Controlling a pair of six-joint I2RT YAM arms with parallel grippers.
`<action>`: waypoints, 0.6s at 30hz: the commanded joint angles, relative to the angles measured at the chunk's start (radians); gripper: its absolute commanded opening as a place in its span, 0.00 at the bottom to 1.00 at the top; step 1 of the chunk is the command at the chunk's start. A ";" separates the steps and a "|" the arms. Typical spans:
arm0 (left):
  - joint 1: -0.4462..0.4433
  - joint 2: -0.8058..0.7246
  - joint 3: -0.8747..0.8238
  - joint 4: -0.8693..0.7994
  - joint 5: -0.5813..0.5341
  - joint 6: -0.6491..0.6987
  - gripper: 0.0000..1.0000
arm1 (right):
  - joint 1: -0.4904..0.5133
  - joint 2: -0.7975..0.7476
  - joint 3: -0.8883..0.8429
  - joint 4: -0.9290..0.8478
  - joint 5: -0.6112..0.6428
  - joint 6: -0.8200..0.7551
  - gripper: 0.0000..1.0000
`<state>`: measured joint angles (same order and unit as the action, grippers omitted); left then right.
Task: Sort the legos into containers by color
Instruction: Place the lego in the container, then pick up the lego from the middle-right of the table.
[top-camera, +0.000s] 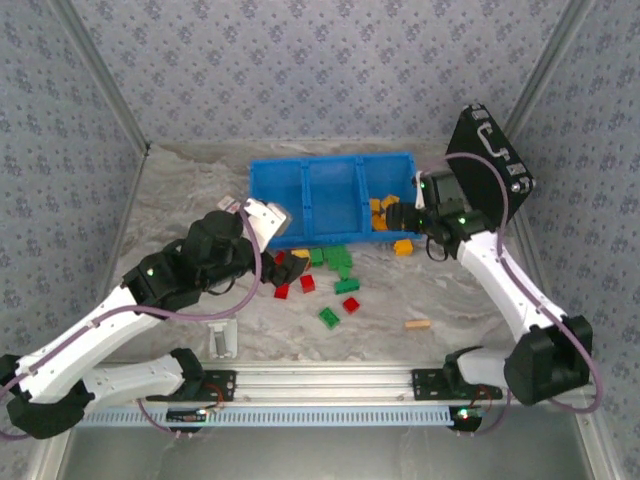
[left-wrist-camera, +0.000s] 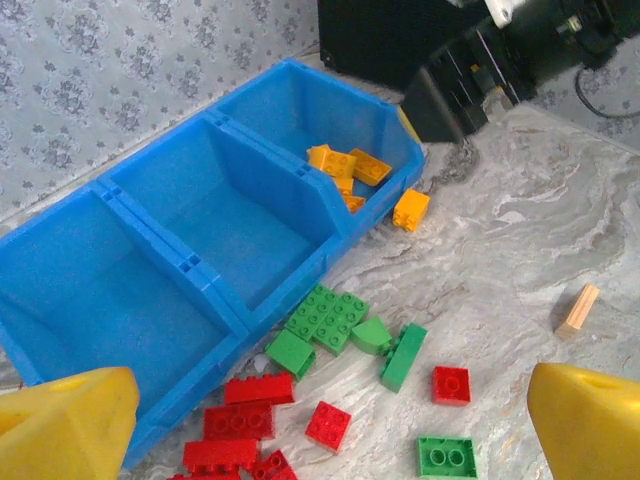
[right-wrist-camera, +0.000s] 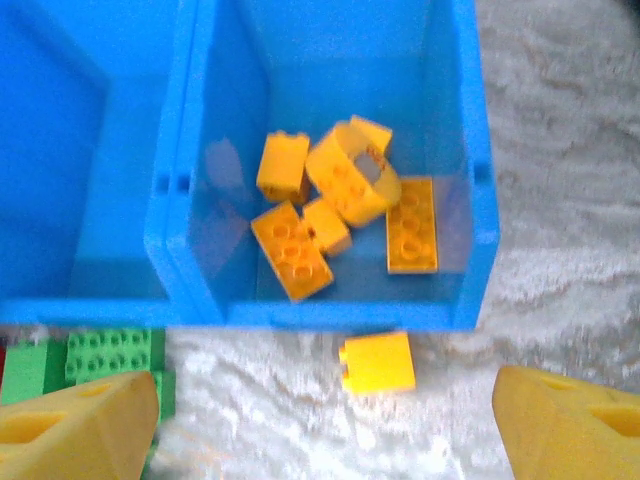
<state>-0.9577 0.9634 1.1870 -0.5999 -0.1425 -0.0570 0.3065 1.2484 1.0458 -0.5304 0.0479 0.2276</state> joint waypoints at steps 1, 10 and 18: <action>-0.004 0.002 0.002 0.043 0.022 0.017 1.00 | 0.013 -0.024 -0.101 -0.065 -0.017 0.031 0.86; -0.004 -0.023 0.005 0.027 0.027 0.002 1.00 | -0.012 0.064 -0.230 0.050 0.003 0.095 0.87; -0.005 -0.046 -0.001 0.000 0.014 -0.015 1.00 | -0.006 0.207 -0.212 0.121 0.047 0.094 0.88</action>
<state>-0.9577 0.9390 1.1866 -0.5953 -0.1272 -0.0582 0.3008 1.4181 0.8165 -0.4522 0.0673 0.3084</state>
